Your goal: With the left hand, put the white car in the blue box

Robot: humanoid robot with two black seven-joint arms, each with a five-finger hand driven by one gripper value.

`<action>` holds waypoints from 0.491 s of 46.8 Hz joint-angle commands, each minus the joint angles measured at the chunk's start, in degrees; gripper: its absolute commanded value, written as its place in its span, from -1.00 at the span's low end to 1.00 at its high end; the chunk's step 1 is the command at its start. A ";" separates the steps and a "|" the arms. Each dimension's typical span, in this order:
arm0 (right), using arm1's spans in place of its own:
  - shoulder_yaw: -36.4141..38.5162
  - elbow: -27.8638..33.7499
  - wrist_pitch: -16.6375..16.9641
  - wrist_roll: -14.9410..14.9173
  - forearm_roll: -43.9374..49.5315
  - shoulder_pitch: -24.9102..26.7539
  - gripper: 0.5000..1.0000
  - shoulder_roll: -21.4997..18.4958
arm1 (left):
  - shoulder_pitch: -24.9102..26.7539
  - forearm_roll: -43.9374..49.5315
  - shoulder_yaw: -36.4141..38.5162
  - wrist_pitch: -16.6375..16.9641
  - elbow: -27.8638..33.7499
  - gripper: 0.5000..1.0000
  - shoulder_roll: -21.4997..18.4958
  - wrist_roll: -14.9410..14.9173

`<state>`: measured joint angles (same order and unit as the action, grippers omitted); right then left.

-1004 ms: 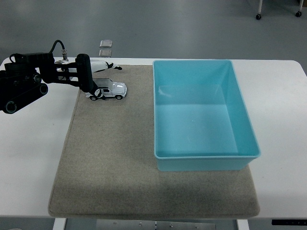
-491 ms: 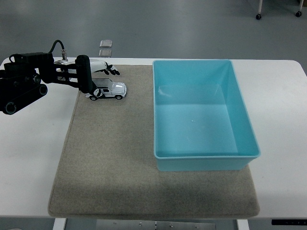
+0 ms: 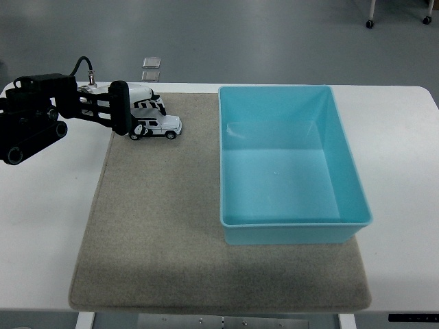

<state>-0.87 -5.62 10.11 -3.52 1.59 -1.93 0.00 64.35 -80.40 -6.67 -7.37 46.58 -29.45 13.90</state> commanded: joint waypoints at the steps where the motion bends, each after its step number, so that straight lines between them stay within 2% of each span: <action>1: -0.01 0.00 0.00 0.00 -0.01 0.00 0.74 0.00 | -0.02 -0.02 -0.01 -0.01 0.00 -0.94 0.00 -0.11; 23: 0.08 0.00 0.00 0.00 0.08 0.00 0.74 0.00 | 0.95 0.51 -0.97 -0.01 0.35 -0.94 -0.08 -0.11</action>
<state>-0.86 -5.62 10.11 -3.52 1.61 -1.93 0.00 65.03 -80.08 -7.54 -7.37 46.94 -29.46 13.80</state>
